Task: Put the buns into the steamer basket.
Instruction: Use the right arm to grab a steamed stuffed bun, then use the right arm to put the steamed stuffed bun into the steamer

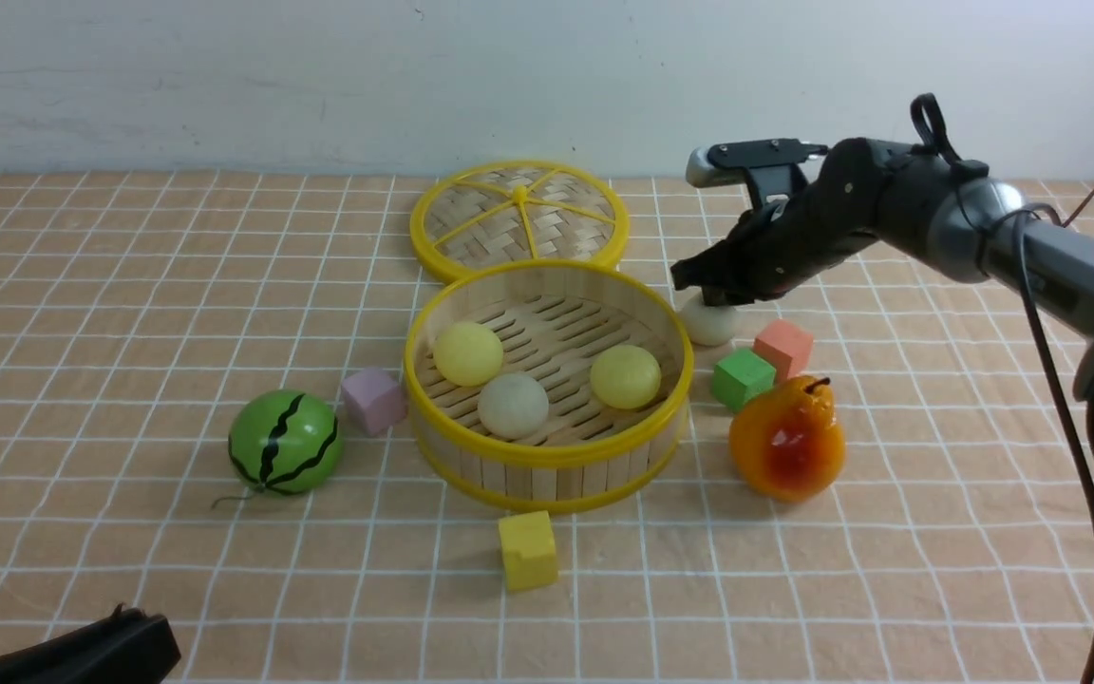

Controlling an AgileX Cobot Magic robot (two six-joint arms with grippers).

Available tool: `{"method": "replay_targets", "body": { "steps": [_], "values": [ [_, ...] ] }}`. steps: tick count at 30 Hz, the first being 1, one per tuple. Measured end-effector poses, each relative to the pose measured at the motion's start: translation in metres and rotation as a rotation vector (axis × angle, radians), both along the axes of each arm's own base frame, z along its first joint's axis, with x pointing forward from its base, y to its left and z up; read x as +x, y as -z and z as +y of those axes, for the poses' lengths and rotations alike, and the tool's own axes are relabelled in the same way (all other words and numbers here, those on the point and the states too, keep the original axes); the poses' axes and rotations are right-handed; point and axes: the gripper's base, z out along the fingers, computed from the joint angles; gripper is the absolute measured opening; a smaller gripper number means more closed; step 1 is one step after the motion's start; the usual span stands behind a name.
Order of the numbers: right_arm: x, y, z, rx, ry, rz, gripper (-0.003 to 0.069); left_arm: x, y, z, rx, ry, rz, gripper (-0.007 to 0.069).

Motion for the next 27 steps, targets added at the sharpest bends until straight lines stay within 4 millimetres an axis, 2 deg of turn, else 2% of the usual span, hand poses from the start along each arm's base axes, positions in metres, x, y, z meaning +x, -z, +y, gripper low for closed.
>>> {"method": "replay_targets", "body": {
  "steps": [3,4,7,9,10,11,13,15,17,20,22,27],
  "values": [
    [-0.007,-0.023,-0.001,-0.011,-0.023,-0.008,0.0003,0.000,0.000,0.000,0.000,0.000,0.000,0.0108],
    [-0.007,-0.025,-0.001,-0.012,-0.025,-0.008,0.0003,0.000,0.000,0.000,0.000,0.000,0.000,0.0108],
    [-0.022,-0.069,0.000,0.011,-0.066,-0.031,0.0003,0.000,0.000,0.000,0.000,0.000,0.000,0.0110],
    [-0.027,-0.082,0.002,0.027,-0.083,-0.040,0.0003,0.000,0.000,0.000,0.000,0.000,0.000,0.0110],
    [-0.035,-0.099,0.008,0.066,-0.116,-0.053,0.0003,0.000,0.000,0.000,0.000,0.000,0.000,0.0110],
    [-0.041,-0.108,0.014,0.106,-0.142,-0.047,0.0003,0.000,0.000,0.000,0.000,0.000,0.000,0.0110],
    [-0.048,-0.114,0.026,0.162,-0.199,-0.031,0.0003,0.000,0.000,0.000,0.000,0.000,0.000,0.0110],
    [-0.052,-0.114,0.035,0.200,-0.232,-0.015,0.0003,0.000,0.000,0.000,0.000,0.000,0.000,0.0110],
    [-0.053,-0.104,0.051,0.245,-0.271,0.012,0.0008,0.000,0.000,0.000,0.000,0.000,0.000,0.0110],
    [-0.050,-0.085,0.065,0.258,-0.281,0.034,0.0013,0.000,0.000,0.000,0.000,0.000,0.000,0.0112],
    [-0.045,-0.061,0.078,0.255,-0.276,0.054,0.0025,0.000,0.000,0.000,0.000,0.000,0.000,0.0113],
    [-0.039,-0.027,0.090,0.247,-0.256,0.067,0.0083,0.000,0.000,0.000,0.000,0.000,0.000,0.0118]
  ]
}}
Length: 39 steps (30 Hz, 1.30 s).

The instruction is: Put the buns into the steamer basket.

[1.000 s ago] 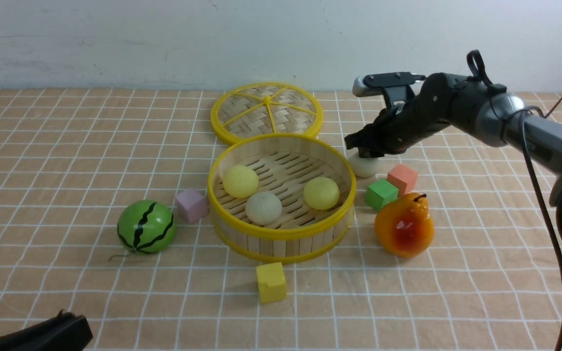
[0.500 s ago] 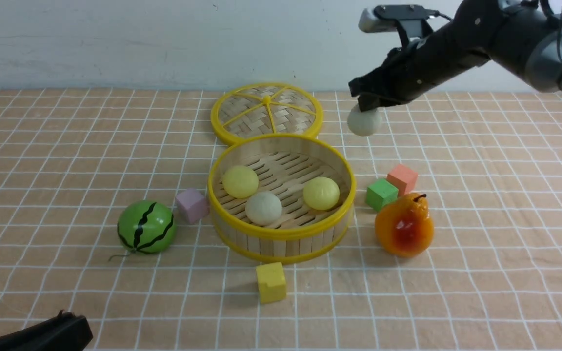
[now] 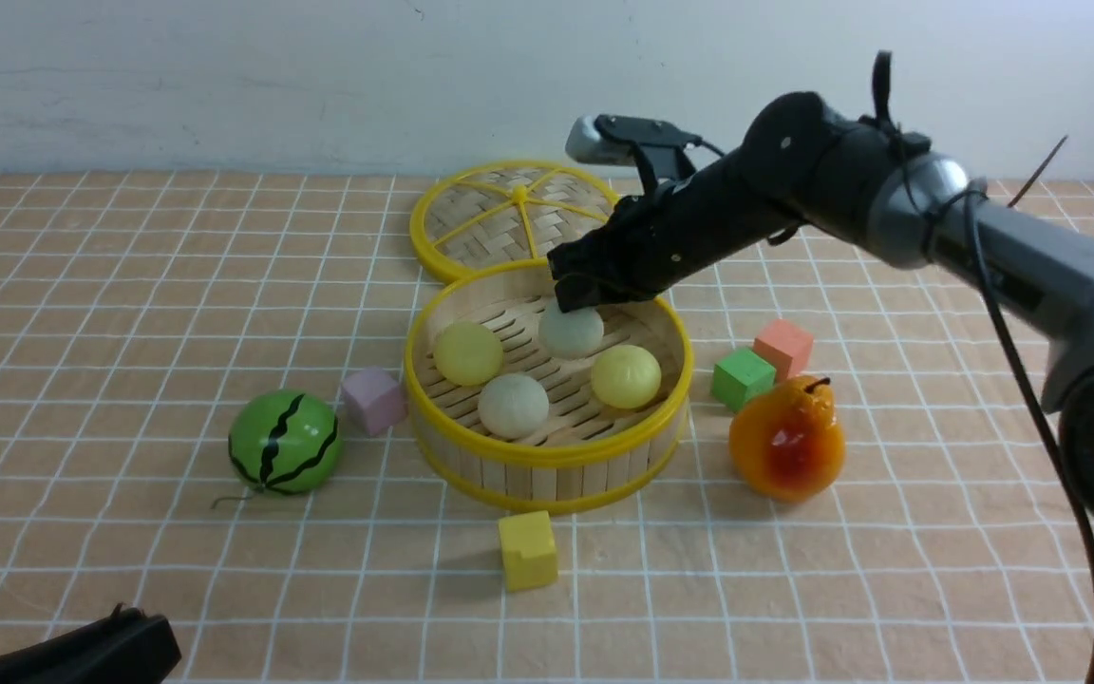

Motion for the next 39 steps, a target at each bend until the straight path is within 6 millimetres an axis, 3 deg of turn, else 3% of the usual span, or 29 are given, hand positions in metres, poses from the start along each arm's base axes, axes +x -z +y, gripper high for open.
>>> {"method": "replay_targets", "body": {
  "steps": [1,7,9,11,12,15,17,19,21,22,24,29,31,34,39],
  "values": [
    [0.000,0.001,0.001,0.000,-0.001,0.001,0.0087,0.000,0.000,0.000,0.000,0.000,0.000,0.0119],
    [-0.001,-0.003,0.000,-0.008,-0.006,-0.006,0.0335,0.000,0.000,0.000,0.000,0.000,0.000,0.0125],
    [-0.006,-0.025,-0.006,-0.006,-0.016,-0.027,0.0448,0.000,0.000,0.000,0.000,0.000,0.000,0.0127],
    [-0.009,-0.041,-0.011,-0.006,-0.014,-0.039,0.0479,0.000,0.000,0.000,0.000,0.000,0.000,0.0128],
    [-0.016,-0.063,-0.018,-0.009,-0.013,-0.043,0.0492,0.000,0.000,0.000,0.000,0.000,0.000,0.0129],
    [-0.039,-0.110,-0.037,-0.070,-0.009,-0.039,0.0451,0.000,0.000,0.000,0.000,0.000,0.000,0.0132],
    [-0.062,-0.141,-0.052,-0.153,0.007,-0.006,0.0365,0.000,0.000,0.000,0.000,0.000,0.000,0.0134],
    [-0.087,-0.171,-0.066,-0.218,0.035,0.008,0.0233,0.000,0.000,0.000,0.000,0.000,0.000,0.0137],
    [-0.098,-0.185,-0.072,-0.242,0.057,0.001,0.0156,0.000,0.000,0.000,0.000,0.000,0.000,0.0139],
    [-0.111,-0.202,-0.080,-0.250,0.101,-0.014,0.0060,0.000,0.000,0.000,0.000,0.000,0.000,0.0141],
    [-0.126,-0.218,-0.088,-0.245,0.154,-0.030,-0.0003,0.000,0.000,0.000,0.000,0.000,0.000,0.0142],
    [-0.173,-0.242,-0.106,-0.238,0.217,-0.041,-0.0018,0.000,0.000,0.000,0.000,0.000,0.000,0.0146],
    [-0.185,-0.245,-0.110,-0.237,0.220,-0.039,-0.0016,0.000,0.000,0.000,0.000,0.000,0.000,0.0148],
    [-0.222,-0.248,-0.122,-0.245,0.222,-0.033,-0.0012,0.000,0.000,0.000,0.000,0.000,0.000,0.0153],
    [-0.249,-0.254,-0.130,-0.236,0.225,-0.057,-0.0010,0.000,0.000,0.000,0.000,0.000,0.000,0.0155]
  ]
}}
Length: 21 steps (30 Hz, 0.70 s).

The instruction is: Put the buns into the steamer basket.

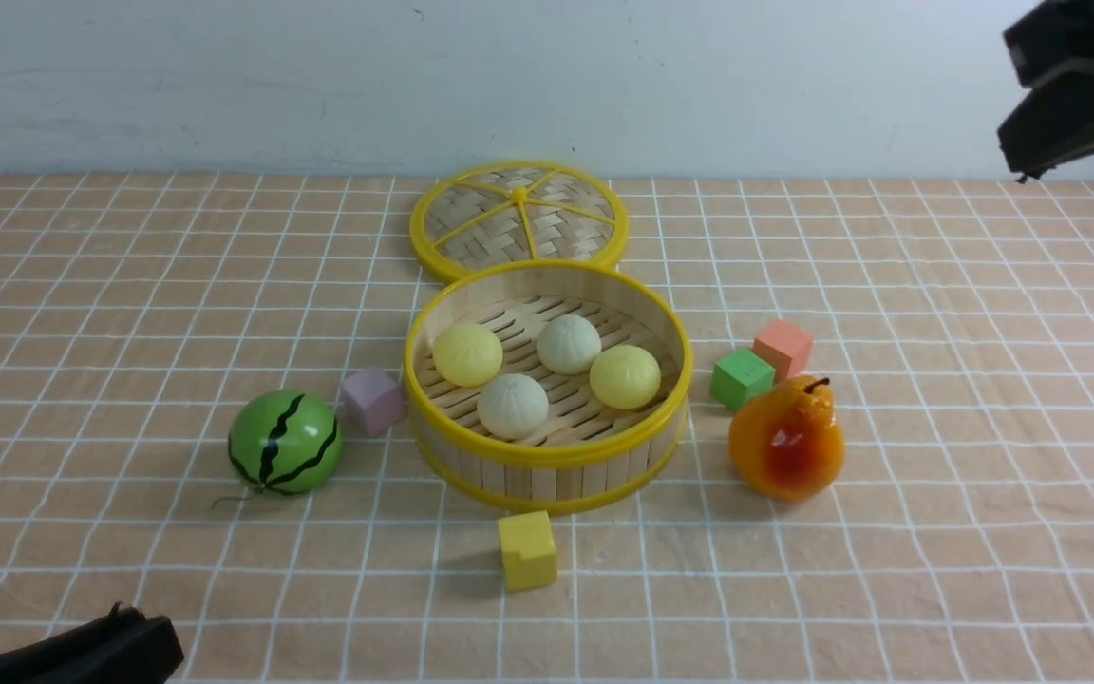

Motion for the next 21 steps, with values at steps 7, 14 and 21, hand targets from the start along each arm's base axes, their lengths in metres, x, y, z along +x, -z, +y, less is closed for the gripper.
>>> {"method": "replay_targets", "body": {
  "steps": [7,14,21],
  "values": [
    [-0.006,-0.003,-0.001,0.014,-0.004,-0.007,-0.0003,0.000,0.000,0.000,0.000,0.000,0.000,0.0155],
    [-0.036,0.022,-0.025,-0.085,0.013,-0.051,-0.0002,0.000,0.000,0.000,0.000,0.000,0.001,0.0164],
    [-0.112,0.107,-0.068,-0.066,0.186,-0.337,0.0000,0.000,0.000,0.000,0.000,0.000,0.001,0.0165]
  ]
}}
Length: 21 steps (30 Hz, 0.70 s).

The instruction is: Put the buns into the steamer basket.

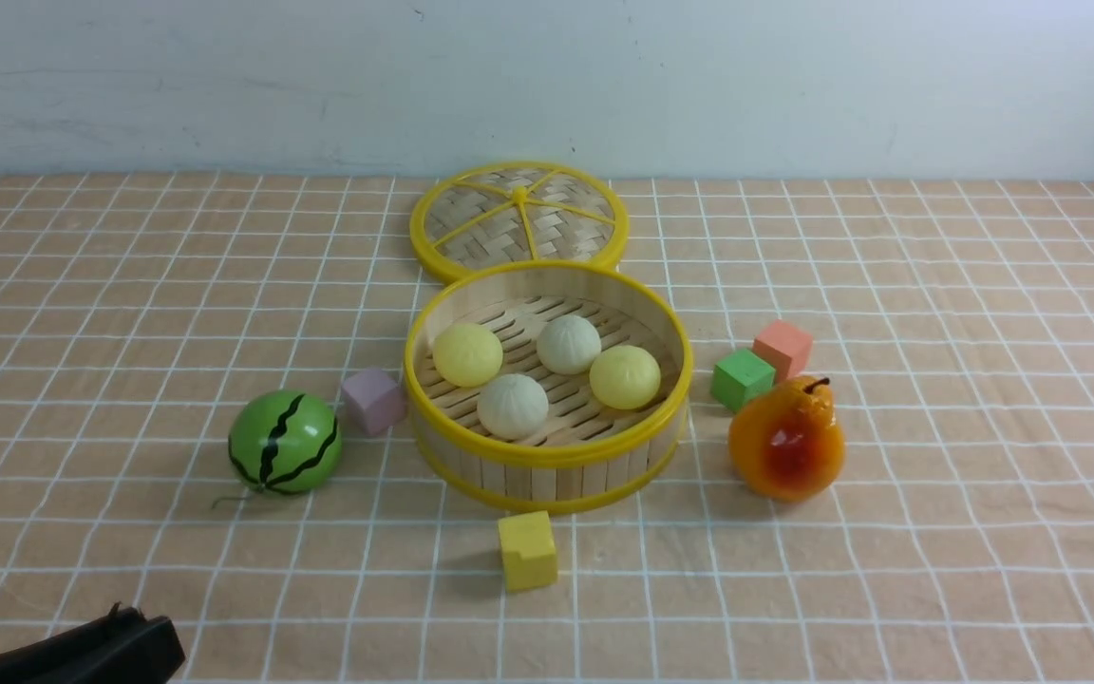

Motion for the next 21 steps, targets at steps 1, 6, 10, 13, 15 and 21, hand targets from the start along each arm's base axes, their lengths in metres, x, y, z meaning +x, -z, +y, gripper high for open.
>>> {"method": "replay_targets", "body": {
  "steps": [1,6,10,13,15,21],
  "values": [
    [-0.014,0.023,-0.006,0.010,0.037,-0.069,0.0000,0.000,0.000,0.000,0.000,0.000,0.000,0.0167],
    [-0.061,0.122,-0.016,0.060,0.141,-0.175,0.0000,0.000,0.000,0.000,0.000,0.000,0.000,0.0173],
    [-0.075,0.170,-0.019,0.086,0.194,-0.168,0.0000,0.000,0.000,0.000,0.000,0.000,0.000,0.0175],
    [-0.079,0.184,-0.019,0.083,0.205,-0.190,0.0002,0.000,0.000,0.000,0.000,0.000,0.000,0.0176],
    [-0.080,0.184,-0.019,0.085,0.206,-0.201,0.0003,0.000,0.000,0.000,0.000,0.000,0.000,0.0179],
    [-0.080,0.184,-0.019,0.106,0.213,-0.206,0.0003,0.000,0.000,0.000,0.000,0.000,0.000,0.0183]
  ]
}}
